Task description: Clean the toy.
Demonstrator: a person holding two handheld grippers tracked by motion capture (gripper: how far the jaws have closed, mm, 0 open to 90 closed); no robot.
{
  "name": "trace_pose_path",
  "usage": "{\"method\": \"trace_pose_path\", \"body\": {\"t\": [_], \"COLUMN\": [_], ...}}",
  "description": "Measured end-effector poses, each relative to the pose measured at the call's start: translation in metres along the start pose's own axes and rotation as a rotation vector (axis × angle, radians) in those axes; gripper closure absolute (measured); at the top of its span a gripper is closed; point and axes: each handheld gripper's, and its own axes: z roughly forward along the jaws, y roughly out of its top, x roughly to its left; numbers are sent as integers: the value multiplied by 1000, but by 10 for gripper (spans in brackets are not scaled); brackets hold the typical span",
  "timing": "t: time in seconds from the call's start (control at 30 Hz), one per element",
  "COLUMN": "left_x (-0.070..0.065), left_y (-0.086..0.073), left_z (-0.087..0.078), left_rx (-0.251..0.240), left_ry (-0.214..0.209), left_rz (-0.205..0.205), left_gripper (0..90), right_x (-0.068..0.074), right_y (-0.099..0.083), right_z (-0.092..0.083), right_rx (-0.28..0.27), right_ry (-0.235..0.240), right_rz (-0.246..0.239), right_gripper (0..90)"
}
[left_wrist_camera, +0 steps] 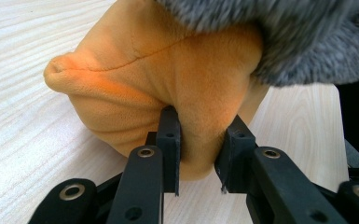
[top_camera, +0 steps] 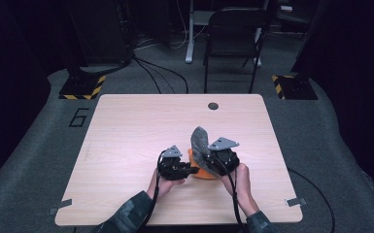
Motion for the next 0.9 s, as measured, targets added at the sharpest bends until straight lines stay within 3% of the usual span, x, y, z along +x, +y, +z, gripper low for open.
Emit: {"method": "trace_pose_path", "body": {"t": [0.03,0.1,0.2,0.37,0.47,0.57,0.6,0.73,0.9], "left_x": [0,0,0,0,0,1,1,1,1], "left_y": [0,0,0,-1,0,-1,-1,-1,-1], "left_z": [0,0,0,0,0,0,0,0,0], "left_rx": [1,3,2,1,2,1,2,1,-1], "left_ry": [-1,-2,-3,-6,-5,-7,-7,-7,-10], "left_rz": [1,1,7,0,4,5,1,6,-9], "left_gripper": [729,729,729,725,724,724,724,724,724], "right_x": [-3,-8,-15,-31,-46,-60,-63,-81,-86], "right_y": [-1,-3,-7,-15,-24,-35,-39,-57,-74], "right_z": [-1,-1,-2,0,3,9,12,24,44], "right_rx": [6,11,25,49,67,139,149,195,292], "right_ry": [2,-15,-16,-70,-71,-153,-161,-133,-124], "right_rz": [16,-2,33,46,103,112,119,185,176], "right_gripper": [732,730,730,727,726,725,725,726,723]}}
